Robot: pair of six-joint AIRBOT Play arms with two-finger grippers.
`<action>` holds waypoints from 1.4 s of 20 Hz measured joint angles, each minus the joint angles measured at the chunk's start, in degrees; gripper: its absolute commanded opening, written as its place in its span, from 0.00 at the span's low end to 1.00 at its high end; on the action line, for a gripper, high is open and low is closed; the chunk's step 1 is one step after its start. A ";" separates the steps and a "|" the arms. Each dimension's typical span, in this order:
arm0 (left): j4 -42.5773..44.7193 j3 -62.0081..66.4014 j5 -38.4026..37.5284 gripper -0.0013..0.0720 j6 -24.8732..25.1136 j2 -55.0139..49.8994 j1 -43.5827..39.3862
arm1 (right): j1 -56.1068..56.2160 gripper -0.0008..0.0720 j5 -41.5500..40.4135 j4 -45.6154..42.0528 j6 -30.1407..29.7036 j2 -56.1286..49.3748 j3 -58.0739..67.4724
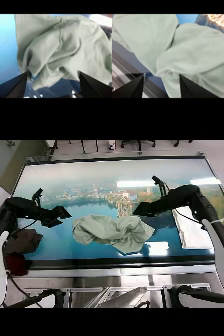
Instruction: Fold the shirts.
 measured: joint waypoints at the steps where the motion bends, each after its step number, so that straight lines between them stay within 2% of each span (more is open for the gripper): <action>1: 0.02 -1.49 0.81 0.97 -0.02 2.29 -0.02 | -0.92 0.68 -0.52 -0.50 0.42 1.81 -2.14; 5: -0.13 -14.86 -0.87 0.97 -1.29 12.33 -5.62 | -2.10 0.68 0.55 -1.07 1.55 7.76 -14.27; 9: -0.50 -29.49 -15.21 0.97 -5.77 17.75 -18.40 | -2.19 0.68 3.63 -0.15 1.92 10.43 -25.07; 13: -1.46 -34.18 -27.47 0.97 -9.62 13.33 -28.13 | -1.44 0.68 4.68 0.76 2.10 11.15 -29.44; 18: -2.69 -29.42 -34.88 0.97 -11.08 2.56 -32.74 | 0.02 0.68 5.07 1.05 2.10 11.34 -30.73; 19: -3.13 -27.76 -35.93 0.92 -11.28 0.28 -33.07 | 0.28 0.68 5.05 1.05 2.08 11.34 -30.82; 21: -3.41 -24.85 -36.63 0.40 -11.30 -4.17 -33.46 | 0.59 0.68 5.07 1.05 1.88 11.34 -30.93; 23: -3.52 -22.25 -36.17 0.04 -11.50 -8.07 -33.64 | 0.74 0.68 5.05 1.03 1.73 11.34 -30.97; 28: -2.78 -16.65 -31.15 0.04 -9.77 -10.51 -32.41 | 0.85 0.68 5.16 -0.13 1.95 11.37 -32.22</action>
